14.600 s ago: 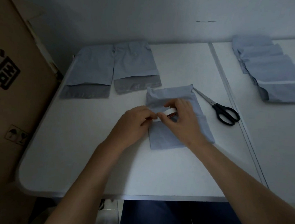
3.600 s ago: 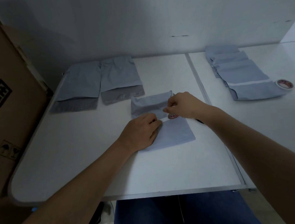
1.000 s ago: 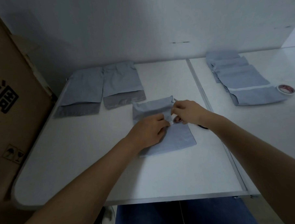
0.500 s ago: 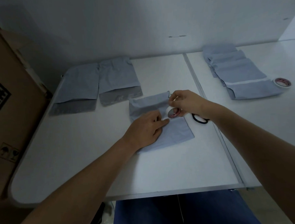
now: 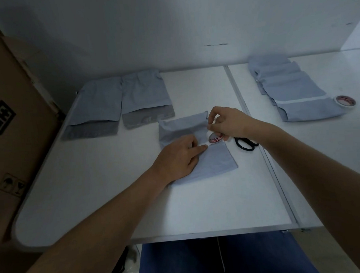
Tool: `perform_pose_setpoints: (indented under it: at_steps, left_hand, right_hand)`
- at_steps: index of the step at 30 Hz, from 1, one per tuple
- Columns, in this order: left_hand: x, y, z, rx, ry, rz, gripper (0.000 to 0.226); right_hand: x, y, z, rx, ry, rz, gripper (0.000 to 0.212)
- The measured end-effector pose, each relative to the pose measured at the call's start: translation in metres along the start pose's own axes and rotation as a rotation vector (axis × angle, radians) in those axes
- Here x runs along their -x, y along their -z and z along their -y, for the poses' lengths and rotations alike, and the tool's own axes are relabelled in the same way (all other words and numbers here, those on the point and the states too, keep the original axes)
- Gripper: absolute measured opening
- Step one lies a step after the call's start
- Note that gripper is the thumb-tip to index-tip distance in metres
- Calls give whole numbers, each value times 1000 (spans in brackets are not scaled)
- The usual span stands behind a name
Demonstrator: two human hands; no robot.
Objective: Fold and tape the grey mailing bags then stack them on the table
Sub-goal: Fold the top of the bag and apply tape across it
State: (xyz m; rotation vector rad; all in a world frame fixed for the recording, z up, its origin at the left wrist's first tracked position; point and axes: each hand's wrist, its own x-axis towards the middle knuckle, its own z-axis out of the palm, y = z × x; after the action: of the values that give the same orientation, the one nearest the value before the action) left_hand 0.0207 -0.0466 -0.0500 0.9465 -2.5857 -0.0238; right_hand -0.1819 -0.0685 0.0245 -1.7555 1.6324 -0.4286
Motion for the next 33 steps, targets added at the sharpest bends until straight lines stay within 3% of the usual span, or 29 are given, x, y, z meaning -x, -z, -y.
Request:
perform_pose_setpoints:
  at_steps: [25, 33]
  left_hand:
    - [1, -1, 1, 2, 4, 3, 38]
    - [2, -2, 1, 9, 21, 8, 38]
  right_hand:
    - [0, 8, -4, 389, 16, -16, 12]
    - [3, 10, -8, 415, 27, -6, 13]
